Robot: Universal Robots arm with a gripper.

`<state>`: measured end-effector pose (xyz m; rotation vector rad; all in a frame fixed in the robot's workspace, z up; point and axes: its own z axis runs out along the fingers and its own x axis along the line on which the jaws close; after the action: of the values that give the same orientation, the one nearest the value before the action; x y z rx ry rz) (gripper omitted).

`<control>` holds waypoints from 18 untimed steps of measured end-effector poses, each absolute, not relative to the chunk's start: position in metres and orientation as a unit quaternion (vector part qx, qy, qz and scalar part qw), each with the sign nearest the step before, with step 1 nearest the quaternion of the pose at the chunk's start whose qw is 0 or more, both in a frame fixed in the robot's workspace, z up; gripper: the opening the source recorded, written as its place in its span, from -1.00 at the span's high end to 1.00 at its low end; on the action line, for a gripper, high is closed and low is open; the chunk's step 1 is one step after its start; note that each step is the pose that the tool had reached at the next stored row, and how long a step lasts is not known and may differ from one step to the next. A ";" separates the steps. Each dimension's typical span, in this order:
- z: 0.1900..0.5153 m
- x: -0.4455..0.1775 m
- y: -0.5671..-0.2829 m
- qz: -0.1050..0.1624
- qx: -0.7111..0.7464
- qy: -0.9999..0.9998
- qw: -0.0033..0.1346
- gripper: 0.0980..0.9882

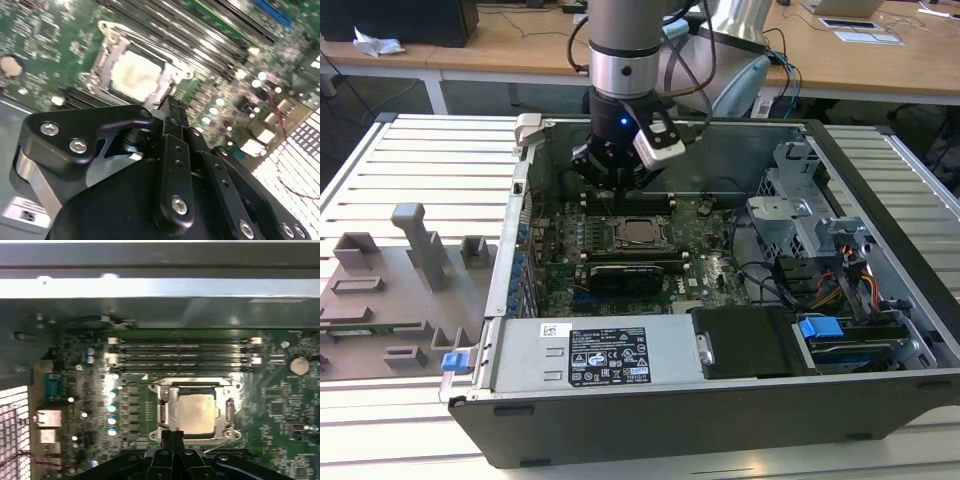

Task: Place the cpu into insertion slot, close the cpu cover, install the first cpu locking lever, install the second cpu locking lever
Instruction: 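Install the first cpu locking lever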

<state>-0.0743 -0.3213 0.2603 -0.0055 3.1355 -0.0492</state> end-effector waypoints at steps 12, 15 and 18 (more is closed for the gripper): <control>0.260 -0.110 -0.316 -0.016 -0.002 1.000 0.003 0.98; 0.260 -0.114 -0.312 -0.016 -0.002 1.000 0.003 0.98; 0.260 -0.115 -0.307 -0.016 -0.002 1.000 0.003 0.98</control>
<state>-0.1153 -0.3074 0.2603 -0.0056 3.1344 -0.0493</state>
